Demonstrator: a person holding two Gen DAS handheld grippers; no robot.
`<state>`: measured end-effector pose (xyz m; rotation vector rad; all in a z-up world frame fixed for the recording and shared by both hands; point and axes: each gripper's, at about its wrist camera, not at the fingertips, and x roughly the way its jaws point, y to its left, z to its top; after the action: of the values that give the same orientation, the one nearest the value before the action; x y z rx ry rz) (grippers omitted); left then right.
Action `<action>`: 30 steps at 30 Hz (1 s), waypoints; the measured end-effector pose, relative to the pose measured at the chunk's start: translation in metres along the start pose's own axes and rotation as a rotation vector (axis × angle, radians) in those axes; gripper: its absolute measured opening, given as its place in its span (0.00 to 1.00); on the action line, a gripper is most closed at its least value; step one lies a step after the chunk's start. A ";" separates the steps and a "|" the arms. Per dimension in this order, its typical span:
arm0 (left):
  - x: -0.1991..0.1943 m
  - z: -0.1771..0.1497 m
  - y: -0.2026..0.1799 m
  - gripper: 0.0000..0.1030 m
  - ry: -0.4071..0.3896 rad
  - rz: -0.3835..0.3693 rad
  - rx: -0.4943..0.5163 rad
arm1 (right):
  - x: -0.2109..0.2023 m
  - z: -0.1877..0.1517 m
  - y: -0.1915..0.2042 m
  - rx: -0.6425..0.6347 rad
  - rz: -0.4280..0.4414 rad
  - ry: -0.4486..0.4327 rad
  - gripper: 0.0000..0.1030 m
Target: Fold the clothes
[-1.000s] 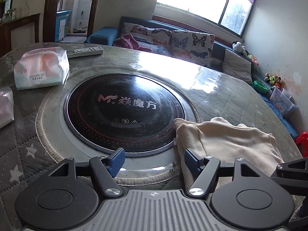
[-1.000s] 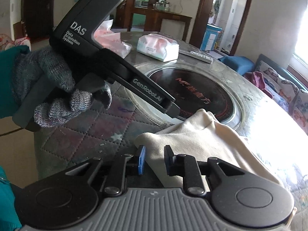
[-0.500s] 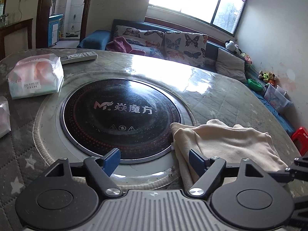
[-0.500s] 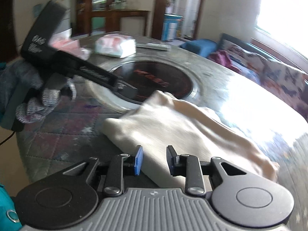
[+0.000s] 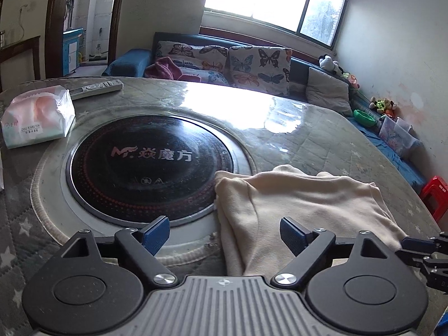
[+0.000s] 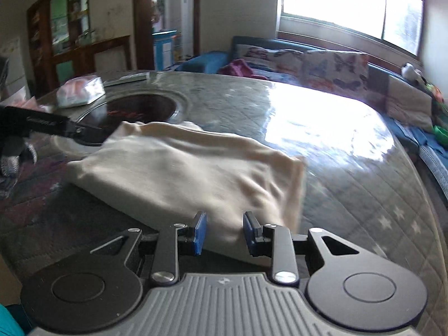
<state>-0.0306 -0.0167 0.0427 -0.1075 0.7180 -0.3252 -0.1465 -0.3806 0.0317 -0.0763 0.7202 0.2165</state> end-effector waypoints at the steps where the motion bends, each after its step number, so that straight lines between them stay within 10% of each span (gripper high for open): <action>1: -0.001 -0.001 -0.003 0.86 -0.002 0.002 0.000 | 0.001 -0.004 -0.006 0.014 0.013 0.008 0.27; 13: -0.006 -0.008 -0.017 0.86 -0.001 0.042 -0.022 | 0.003 0.015 -0.024 -0.011 0.072 -0.063 0.27; 30: 0.007 -0.014 -0.013 0.59 0.030 0.025 -0.034 | 0.063 0.062 -0.052 0.030 0.076 -0.038 0.26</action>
<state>-0.0381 -0.0311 0.0302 -0.1259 0.7539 -0.2910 -0.0492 -0.4122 0.0364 -0.0165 0.6888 0.2793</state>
